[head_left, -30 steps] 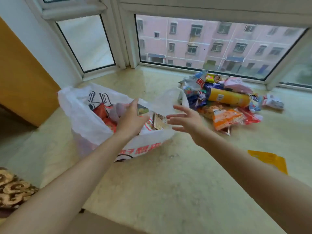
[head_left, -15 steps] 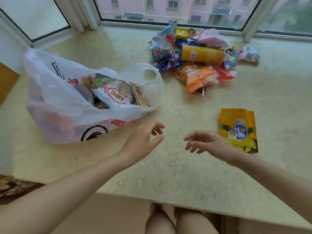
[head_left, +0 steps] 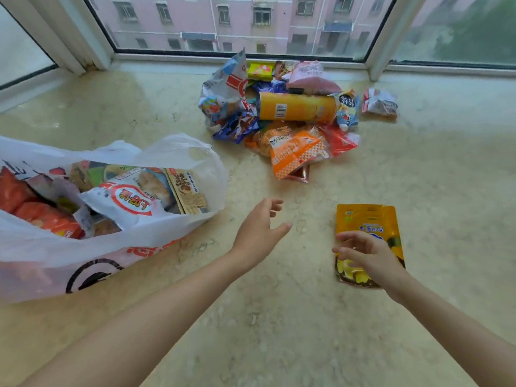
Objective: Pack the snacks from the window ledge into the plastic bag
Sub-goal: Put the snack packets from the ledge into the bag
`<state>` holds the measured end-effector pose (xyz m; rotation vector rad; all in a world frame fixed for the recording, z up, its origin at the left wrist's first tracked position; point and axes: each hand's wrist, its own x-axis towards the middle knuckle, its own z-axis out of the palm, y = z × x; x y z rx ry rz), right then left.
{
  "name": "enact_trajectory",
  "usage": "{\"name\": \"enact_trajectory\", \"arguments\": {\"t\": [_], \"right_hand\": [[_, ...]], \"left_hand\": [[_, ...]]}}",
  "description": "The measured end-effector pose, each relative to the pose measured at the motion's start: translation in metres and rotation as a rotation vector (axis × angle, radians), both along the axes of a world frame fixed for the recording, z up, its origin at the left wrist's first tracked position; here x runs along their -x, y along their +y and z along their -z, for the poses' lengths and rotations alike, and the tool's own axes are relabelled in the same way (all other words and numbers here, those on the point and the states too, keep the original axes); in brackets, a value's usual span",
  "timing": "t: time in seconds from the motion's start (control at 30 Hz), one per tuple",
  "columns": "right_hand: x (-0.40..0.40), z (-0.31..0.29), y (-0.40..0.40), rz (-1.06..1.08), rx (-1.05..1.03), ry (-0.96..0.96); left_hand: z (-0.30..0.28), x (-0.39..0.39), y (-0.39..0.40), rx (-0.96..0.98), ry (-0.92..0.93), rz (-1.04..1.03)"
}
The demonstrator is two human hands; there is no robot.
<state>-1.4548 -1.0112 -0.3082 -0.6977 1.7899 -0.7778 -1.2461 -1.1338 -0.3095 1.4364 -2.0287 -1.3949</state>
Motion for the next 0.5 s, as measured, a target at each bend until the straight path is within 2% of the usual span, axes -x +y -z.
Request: {"name": "enact_trajectory", "arguments": {"t": [0.27, 0.4, 0.5], "right_hand": [[0.025, 0.011, -0.035, -0.026, 0.099, 0.110], [0.038, 0.019, -0.048, -0.091, 0.138, 0.397], [0.051, 0.025, -0.057, -0.095, 0.125, 0.573]], "left_hand": [[0.004, 0.061, -0.055, -0.113, 0.083, -0.260], [0.014, 0.072, -0.068, -0.166, 0.118, -0.420], [0.019, 0.077, -0.075, -0.168, 0.053, -0.583]]}}
